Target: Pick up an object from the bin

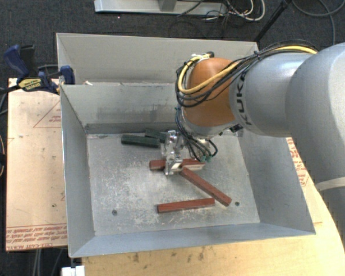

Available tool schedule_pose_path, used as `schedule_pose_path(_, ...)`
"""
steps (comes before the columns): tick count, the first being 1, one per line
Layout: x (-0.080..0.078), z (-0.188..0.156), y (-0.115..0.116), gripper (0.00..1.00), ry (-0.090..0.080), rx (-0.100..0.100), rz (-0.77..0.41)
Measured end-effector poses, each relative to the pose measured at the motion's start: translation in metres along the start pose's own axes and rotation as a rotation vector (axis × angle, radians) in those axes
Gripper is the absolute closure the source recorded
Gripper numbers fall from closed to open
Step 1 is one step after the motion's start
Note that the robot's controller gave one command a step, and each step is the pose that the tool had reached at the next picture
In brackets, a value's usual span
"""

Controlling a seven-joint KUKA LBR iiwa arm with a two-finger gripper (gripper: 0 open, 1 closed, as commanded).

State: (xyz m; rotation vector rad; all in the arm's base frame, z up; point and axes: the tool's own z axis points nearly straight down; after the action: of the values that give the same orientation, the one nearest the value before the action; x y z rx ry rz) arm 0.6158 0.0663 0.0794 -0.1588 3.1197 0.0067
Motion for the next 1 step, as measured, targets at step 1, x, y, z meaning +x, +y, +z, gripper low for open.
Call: schedule_pose_path(1,0.0,0.0,0.0001,1.0,0.0,0.0,0.0)
